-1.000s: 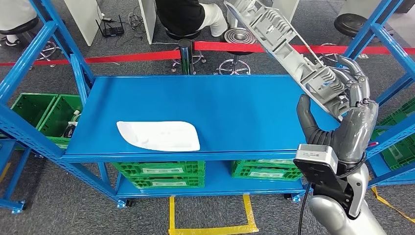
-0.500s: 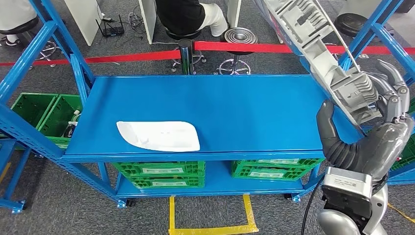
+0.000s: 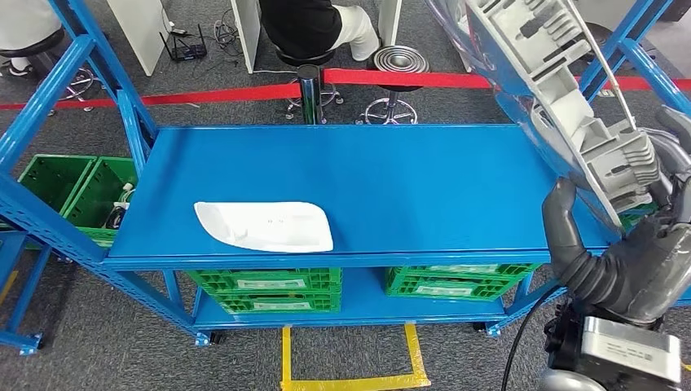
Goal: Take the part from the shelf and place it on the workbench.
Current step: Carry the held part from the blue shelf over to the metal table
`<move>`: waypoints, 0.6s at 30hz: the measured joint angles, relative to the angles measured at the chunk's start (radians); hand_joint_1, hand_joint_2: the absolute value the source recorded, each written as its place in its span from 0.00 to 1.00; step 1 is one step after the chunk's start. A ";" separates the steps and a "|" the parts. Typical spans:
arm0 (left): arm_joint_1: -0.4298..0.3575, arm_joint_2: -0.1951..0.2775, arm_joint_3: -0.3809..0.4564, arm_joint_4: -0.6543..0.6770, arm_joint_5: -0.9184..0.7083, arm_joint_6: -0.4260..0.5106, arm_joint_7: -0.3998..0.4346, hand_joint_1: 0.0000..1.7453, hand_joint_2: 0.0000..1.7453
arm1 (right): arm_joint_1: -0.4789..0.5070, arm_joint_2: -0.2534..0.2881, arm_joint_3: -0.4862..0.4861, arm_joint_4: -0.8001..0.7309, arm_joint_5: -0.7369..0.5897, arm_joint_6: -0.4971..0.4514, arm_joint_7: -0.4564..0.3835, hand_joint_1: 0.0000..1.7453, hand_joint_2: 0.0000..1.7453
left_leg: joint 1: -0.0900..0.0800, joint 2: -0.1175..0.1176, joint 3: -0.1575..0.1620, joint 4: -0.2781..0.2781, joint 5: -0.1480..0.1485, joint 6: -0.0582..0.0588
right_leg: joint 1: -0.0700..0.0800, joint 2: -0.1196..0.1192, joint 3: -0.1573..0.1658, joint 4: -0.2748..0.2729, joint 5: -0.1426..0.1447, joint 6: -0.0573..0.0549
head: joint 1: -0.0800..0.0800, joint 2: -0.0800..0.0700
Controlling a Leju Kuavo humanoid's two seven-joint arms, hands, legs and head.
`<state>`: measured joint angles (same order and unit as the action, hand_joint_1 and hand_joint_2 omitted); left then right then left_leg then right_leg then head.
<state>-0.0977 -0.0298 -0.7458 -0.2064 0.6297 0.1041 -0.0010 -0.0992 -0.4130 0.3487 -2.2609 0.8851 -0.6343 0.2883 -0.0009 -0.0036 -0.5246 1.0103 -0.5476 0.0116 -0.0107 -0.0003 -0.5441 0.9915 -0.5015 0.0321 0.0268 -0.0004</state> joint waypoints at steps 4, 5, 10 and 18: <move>0.000 0.000 0.000 0.000 0.016 0.000 -0.010 0.00 1.00 | 0.039 0.019 0.002 -0.039 -0.122 -0.004 -0.068 1.00 1.00 | 0.000 -0.001 0.000 0.000 -0.001 0.000 | 0.000 0.000 0.000 0.000 -0.001 0.000 | 0.000 0.000; 0.000 0.000 0.000 0.000 0.020 0.000 -0.013 0.00 1.00 | 0.044 0.023 0.002 -0.047 -0.158 -0.004 -0.090 1.00 1.00 | 0.000 -0.001 0.000 0.000 -0.001 0.000 | 0.000 0.000 0.000 0.000 -0.001 0.000 | 0.000 0.000; 0.000 0.001 0.000 0.000 0.049 0.002 -0.034 0.00 1.00 | 0.076 0.040 0.006 -0.090 -0.518 -0.001 -0.250 1.00 1.00 | 0.000 -0.002 0.000 0.000 -0.001 0.000 | 0.000 0.000 0.000 0.000 -0.001 0.000 | 0.001 0.000; 0.000 0.005 0.000 0.000 0.083 0.005 -0.047 0.00 1.00 | 0.090 0.055 0.010 -0.129 -1.061 0.136 -0.446 1.00 1.00 | 0.000 0.000 0.000 0.000 -0.001 0.000 | 0.000 0.000 0.000 0.000 -0.001 0.000 | 0.001 0.000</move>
<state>-0.0977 -0.0250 -0.7462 -0.2060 0.7123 0.1087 -0.0481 -0.0088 -0.3578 0.3584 -2.3895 -0.1756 -0.4984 -0.1575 -0.0010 -0.0036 -0.5247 1.0101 -0.5488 0.0112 -0.0110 -0.0002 -0.5438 0.9916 -0.5028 0.0323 0.0278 -0.0004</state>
